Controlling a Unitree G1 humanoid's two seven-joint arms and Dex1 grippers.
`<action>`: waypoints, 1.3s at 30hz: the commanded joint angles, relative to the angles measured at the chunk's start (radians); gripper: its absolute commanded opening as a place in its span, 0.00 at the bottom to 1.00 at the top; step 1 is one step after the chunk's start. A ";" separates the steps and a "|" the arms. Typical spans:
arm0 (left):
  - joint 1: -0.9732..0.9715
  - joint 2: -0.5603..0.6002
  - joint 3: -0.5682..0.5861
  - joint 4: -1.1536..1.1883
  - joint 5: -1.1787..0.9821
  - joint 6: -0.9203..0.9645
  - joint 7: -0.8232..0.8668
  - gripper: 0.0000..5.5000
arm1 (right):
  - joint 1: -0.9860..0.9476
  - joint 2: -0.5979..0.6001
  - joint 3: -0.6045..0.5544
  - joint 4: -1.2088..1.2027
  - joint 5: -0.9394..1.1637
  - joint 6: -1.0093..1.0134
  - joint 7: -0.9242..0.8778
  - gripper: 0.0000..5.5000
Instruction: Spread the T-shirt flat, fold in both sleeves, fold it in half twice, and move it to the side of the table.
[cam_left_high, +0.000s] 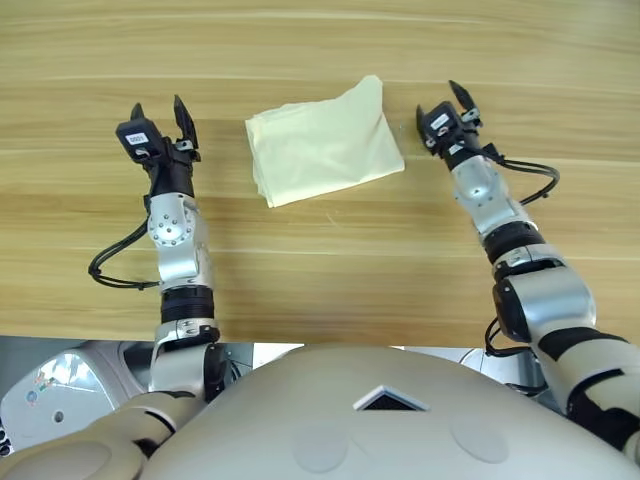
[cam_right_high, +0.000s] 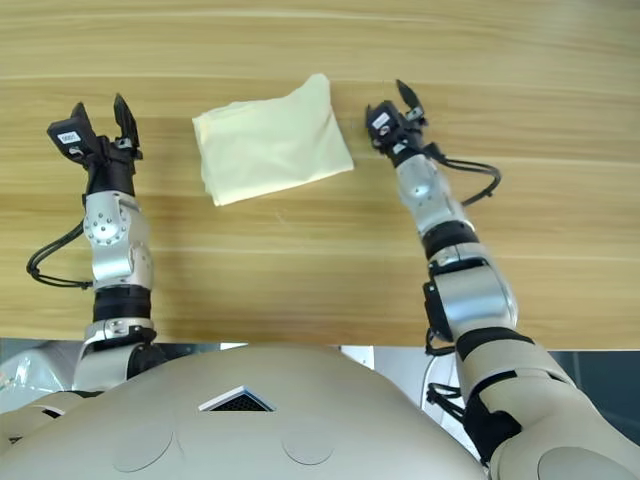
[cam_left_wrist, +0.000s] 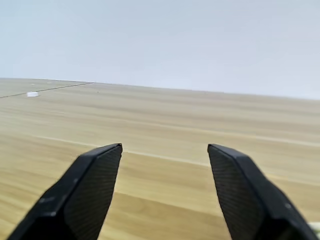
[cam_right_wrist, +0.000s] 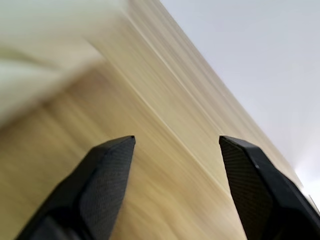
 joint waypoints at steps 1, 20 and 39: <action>-0.002 -0.027 0.003 0.014 -0.051 -0.041 -0.057 0.58 | 0.063 0.022 0.029 -0.172 0.020 -0.125 0.059 0.57; -0.073 -0.032 -0.175 0.156 0.111 -0.227 -0.200 0.58 | -0.193 0.128 0.108 0.041 -0.034 0.018 0.159 0.57; -0.317 0.074 -0.486 0.424 0.597 -0.236 -0.112 0.58 | -0.237 0.140 0.022 0.171 -0.007 0.007 0.043 0.57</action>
